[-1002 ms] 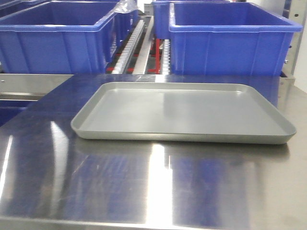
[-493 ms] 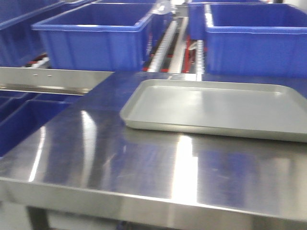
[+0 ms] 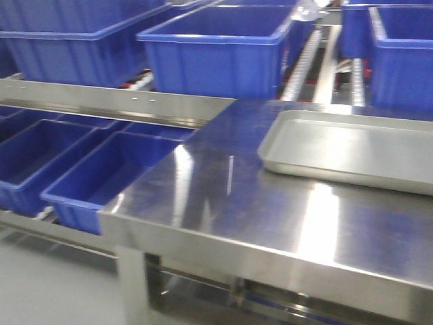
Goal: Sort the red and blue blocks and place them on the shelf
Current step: 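Drive the base away from the table holding both cubes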
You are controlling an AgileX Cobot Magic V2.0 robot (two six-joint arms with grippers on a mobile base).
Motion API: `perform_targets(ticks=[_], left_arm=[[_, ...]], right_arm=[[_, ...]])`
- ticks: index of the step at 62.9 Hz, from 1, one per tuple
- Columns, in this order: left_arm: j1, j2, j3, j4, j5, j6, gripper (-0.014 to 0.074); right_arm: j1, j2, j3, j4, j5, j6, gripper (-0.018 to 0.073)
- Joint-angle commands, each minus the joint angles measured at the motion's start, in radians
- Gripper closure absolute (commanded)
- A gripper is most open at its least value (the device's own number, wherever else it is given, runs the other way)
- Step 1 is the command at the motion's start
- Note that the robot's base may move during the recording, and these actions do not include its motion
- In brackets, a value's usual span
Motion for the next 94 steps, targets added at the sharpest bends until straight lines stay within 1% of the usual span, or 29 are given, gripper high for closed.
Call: perform_targets(ticks=[1, 94], left_arm=[[0.003, -0.001, -0.03, 0.007, -0.084, -0.008, 0.0463], [0.003, -0.001, -0.03, 0.007, -0.084, -0.008, 0.0463]], right_arm=[[-0.009, 0.0, -0.028, -0.011, -0.091, -0.008, 0.0505], [-0.009, 0.0, -0.028, -0.011, -0.091, -0.008, 0.0505]])
